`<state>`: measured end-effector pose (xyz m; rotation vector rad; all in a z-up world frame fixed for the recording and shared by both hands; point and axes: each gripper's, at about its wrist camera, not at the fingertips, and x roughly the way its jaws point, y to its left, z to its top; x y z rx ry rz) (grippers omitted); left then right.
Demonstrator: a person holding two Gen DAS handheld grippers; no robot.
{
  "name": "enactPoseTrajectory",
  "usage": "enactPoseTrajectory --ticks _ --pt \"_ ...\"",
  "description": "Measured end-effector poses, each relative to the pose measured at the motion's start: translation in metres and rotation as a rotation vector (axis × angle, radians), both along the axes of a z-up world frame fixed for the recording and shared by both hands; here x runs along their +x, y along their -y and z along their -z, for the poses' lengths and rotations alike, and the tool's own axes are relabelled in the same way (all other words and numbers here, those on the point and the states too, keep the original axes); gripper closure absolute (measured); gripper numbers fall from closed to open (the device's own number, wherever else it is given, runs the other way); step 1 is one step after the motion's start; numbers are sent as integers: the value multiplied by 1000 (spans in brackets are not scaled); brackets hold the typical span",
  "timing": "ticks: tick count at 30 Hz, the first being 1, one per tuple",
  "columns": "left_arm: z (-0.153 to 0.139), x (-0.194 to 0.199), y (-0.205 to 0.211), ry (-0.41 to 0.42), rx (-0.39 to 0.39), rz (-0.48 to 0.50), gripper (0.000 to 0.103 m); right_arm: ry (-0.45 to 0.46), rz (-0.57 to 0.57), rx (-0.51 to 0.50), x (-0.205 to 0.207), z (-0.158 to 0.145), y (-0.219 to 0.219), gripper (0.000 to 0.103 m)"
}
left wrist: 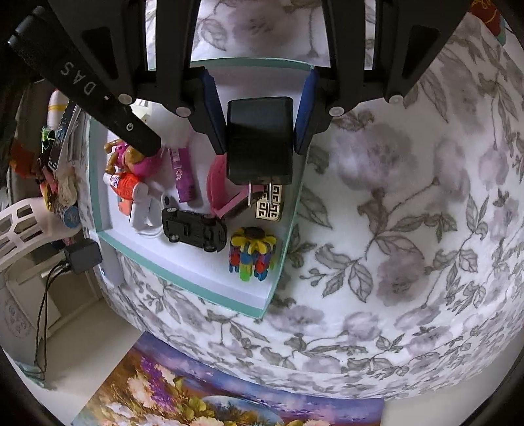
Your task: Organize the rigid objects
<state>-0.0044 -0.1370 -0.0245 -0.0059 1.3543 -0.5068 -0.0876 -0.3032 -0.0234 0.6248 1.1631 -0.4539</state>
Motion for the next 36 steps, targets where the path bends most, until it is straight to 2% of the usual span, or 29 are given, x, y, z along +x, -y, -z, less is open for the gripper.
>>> enactPoseTrajectory --ticks 7,15,26,28,30,33,34,35,36 --pt "-1 2 -2 -2 5 4 60 -7 -9 -20 2 -4 -3 57" --pt "-19 5 -11 84 54 -9 56 22 -36 -62 5 -18 -12 57" --pt "-17 29 -42 132 173 -134 56 11 -43 -64 9 -15 -15 55" --pt "-15 33 -50 121 189 -165 56 -2 -49 -69 10 -12 -16 47" --pt "-12 36 -57 110 205 -183 56 -12 -53 -77 12 -11 -18 44" --pt "-9 39 -65 118 231 -198 55 -20 -62 -88 13 -8 -22 31" --pt "-9 39 -67 130 244 -203 48 -20 -66 -92 13 -8 -23 27" --pt "-9 39 -69 138 252 -206 32 -19 -70 -96 14 -8 -24 25" --pt "-10 39 -71 146 261 -210 24 -18 -75 -102 15 -8 -27 19"
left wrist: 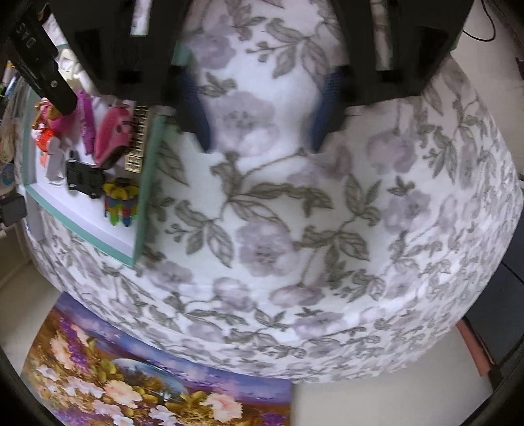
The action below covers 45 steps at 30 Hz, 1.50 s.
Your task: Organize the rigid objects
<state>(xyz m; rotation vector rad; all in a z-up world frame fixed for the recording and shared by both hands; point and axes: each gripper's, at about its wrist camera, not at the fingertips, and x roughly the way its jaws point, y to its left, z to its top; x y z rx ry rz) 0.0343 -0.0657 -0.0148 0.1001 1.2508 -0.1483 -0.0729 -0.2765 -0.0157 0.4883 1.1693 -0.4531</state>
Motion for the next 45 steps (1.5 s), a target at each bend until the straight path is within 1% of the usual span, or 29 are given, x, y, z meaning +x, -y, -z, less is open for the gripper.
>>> enactPoseTrajectory --ticks 1,2,3,4,9,15,19,22,26,32,38,45 --pt "-1 0 -3 9 8 -5 19 0 -6 -8 1 0 -3 15" --pt "-1 0 -5 16 14 -9 18 1 -11 -15 1 0 -5 11" --pt "-1 0 -8 20 18 -12 17 1 -20 -30 2 0 -8 6" --pt "-2 0 -11 22 21 -16 13 -1 -28 -43 3 0 -12 0" --pt "-4 -3 -22 32 19 -24 12 -2 -73 -88 5 0 -29 0" --pt "-8 -13 -28 50 49 -4 12 -2 -97 -117 2 -1 -46 0" --pt "-12 -21 -30 80 98 11 12 -5 -93 -136 -2 -1 -48 0" --pt "-12 -26 -31 86 139 21 12 -3 -82 -140 -7 -2 -47 0" --pt "-13 -32 -34 84 127 39 12 0 -64 -145 -12 -4 -47 0" --pt "-15 -41 -37 98 150 63 12 -9 -71 -158 -14 -3 -52 0" --pt "-17 -42 -41 97 138 50 12 -4 -79 -175 -18 -6 -57 0" --pt "-10 -39 -43 48 120 47 12 -3 -95 -185 -17 -8 -62 0"
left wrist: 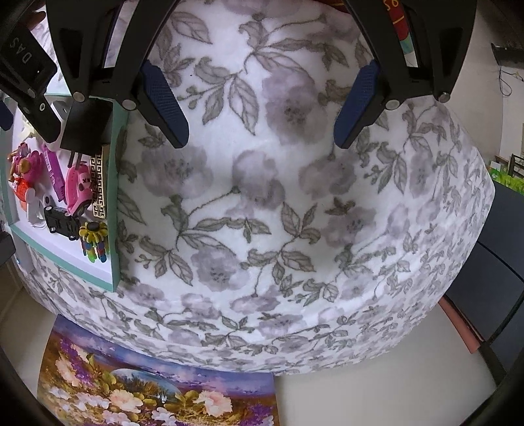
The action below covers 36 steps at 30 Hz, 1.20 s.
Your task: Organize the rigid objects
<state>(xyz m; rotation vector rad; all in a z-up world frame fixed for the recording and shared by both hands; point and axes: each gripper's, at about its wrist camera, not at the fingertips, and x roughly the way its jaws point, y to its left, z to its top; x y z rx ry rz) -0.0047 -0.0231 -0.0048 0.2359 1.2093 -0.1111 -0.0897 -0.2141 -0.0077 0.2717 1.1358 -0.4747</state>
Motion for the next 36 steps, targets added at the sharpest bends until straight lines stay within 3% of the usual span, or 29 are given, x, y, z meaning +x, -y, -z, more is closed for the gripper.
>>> enactPoseTrajectory --ticks 36 --pt "3 3 0 -17 8 -20 12 -30 -29 -7 6 6 -4 0"
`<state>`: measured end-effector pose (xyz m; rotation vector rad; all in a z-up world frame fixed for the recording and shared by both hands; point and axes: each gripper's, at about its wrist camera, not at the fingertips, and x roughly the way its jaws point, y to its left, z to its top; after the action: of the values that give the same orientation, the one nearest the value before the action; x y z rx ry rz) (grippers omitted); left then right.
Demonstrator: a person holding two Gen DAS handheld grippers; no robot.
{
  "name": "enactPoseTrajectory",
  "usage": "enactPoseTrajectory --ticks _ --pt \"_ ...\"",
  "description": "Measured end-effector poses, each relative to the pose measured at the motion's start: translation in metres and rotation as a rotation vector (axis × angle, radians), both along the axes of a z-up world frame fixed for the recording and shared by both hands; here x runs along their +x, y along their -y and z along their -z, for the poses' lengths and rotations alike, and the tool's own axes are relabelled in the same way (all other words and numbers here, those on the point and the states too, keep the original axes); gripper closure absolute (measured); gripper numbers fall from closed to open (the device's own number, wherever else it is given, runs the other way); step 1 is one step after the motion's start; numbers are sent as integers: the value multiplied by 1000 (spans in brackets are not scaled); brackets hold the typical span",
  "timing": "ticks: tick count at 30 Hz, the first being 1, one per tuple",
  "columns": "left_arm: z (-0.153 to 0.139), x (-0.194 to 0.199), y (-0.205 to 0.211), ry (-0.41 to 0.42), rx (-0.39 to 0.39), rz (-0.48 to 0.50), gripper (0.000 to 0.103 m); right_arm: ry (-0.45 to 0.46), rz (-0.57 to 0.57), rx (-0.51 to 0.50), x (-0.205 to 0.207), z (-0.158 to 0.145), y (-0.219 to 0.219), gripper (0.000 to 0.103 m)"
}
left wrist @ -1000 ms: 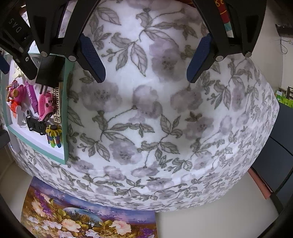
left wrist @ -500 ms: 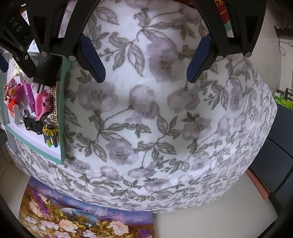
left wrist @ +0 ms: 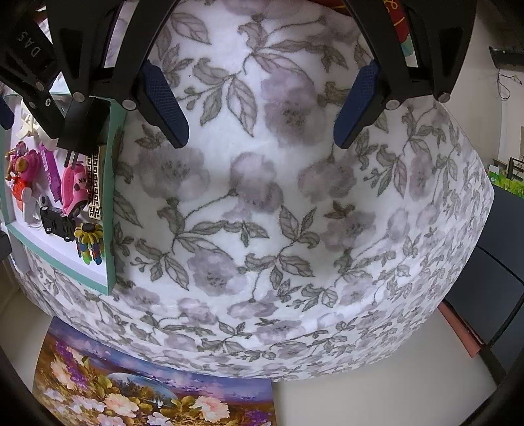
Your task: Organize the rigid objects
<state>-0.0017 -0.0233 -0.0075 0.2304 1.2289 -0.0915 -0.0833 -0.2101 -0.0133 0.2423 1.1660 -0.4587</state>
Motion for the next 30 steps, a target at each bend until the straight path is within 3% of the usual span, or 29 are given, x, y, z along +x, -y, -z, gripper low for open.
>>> enactPoseTrajectory --ticks 30 --pt "0 1 -2 -2 -3 0 12 -14 -7 -4 2 3 0 0"
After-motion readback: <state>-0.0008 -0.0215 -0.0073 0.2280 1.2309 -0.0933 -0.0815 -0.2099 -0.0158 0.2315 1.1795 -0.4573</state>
